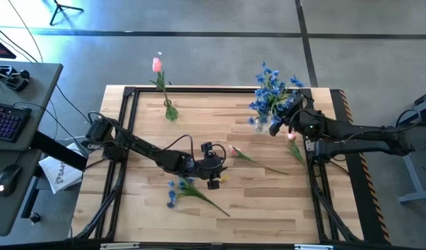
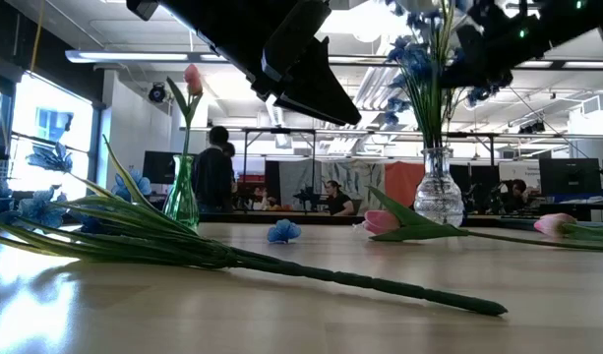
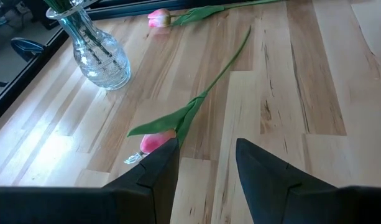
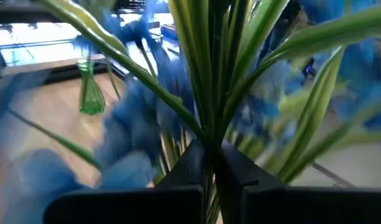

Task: Sort flowers into vase by color
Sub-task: Put the right blue flowers into the transparent vase

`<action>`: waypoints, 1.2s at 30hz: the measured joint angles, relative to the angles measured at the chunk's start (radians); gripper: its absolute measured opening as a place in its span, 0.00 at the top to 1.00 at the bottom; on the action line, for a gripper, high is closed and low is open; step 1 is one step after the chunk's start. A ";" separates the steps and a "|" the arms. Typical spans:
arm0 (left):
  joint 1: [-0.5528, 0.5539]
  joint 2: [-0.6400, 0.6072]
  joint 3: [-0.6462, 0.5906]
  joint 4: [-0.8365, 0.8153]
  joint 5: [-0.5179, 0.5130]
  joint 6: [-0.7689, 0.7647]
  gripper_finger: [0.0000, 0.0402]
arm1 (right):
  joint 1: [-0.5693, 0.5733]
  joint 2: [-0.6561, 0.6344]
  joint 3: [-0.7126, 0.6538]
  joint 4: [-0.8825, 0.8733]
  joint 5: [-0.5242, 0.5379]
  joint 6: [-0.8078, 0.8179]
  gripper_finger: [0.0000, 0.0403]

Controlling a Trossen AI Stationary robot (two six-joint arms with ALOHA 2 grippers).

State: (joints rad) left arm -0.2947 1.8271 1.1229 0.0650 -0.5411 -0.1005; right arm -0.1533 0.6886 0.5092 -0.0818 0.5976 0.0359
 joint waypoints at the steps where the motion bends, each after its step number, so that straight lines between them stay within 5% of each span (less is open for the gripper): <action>1: 0.000 0.000 0.000 0.000 0.000 0.000 0.63 | -0.006 -0.003 -0.029 0.026 0.000 0.010 1.00; 8: 0.000 0.000 0.000 0.003 0.008 -0.002 0.63 | -0.025 -0.005 -0.197 0.232 0.001 0.067 0.96; 14: 0.000 0.000 0.000 0.008 0.008 -0.010 0.63 | -0.025 -0.004 -0.229 0.225 -0.006 0.106 0.90; 36: 0.000 0.000 0.000 0.013 0.008 -0.022 0.63 | -0.052 0.056 0.085 -0.179 -0.116 0.180 0.90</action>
State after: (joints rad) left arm -0.2947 1.8275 1.1229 0.0780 -0.5335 -0.1223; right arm -0.2057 0.7447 0.5941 -0.2606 0.4813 0.2160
